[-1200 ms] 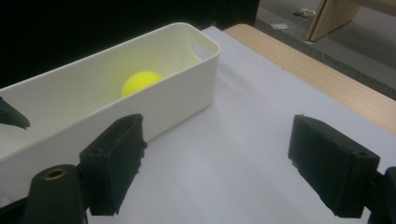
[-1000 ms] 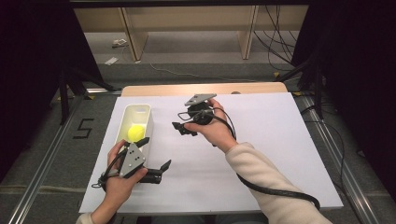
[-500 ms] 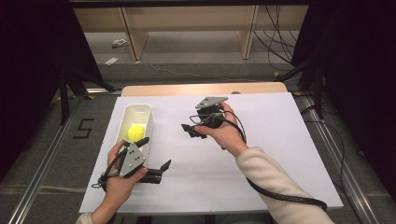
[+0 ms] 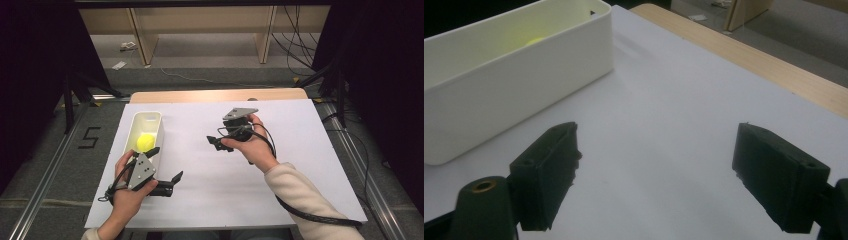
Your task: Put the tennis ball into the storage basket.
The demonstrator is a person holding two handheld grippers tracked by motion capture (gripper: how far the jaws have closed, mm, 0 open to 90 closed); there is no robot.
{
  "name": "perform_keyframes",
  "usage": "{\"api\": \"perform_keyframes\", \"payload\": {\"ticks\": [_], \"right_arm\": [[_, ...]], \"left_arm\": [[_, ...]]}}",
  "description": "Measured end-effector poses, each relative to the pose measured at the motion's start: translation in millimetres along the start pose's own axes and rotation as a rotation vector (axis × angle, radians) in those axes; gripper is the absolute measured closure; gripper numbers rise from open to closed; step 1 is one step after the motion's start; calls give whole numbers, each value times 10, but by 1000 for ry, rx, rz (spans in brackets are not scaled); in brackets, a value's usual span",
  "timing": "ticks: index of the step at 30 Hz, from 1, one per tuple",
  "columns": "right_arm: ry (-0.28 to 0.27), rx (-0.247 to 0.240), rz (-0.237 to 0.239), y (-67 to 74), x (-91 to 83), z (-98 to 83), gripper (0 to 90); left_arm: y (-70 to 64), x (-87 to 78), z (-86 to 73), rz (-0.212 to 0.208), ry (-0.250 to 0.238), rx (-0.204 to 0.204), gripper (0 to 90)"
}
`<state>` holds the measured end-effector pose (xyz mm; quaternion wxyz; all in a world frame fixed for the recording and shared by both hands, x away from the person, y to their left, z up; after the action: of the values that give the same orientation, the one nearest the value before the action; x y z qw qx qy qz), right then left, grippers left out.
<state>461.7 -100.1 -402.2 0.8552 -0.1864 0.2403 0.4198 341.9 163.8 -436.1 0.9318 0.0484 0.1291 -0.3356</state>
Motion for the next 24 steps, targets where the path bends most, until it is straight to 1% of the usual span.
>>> {"api": "perform_keyframes", "payload": {"ticks": [8, 16, 24], "right_arm": [[15, 7, -35, -83, -151, -148, 194], [13, 20, -51, -124, -252, -259, 194], [14, 30, -59, -133, -341, -372, 193]], "left_arm": [[0, 2, -1, 1, 1, 0, 0], [0, 1, -2, 1, 1, -2, 0], [2, 0, -2, 2, 0, -3, 0]]}}
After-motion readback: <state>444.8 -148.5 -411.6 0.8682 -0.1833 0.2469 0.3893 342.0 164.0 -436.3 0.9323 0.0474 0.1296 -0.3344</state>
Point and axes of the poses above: each handheld gripper's, and its own axes: x roughly forward along the jaws, z roughly out of its top, y roughly to its left, the point moved 2 cm from there along x, roughly forward along the jaws, and after that the axes turned 10 degrees about -x, right-handed, at the moved point
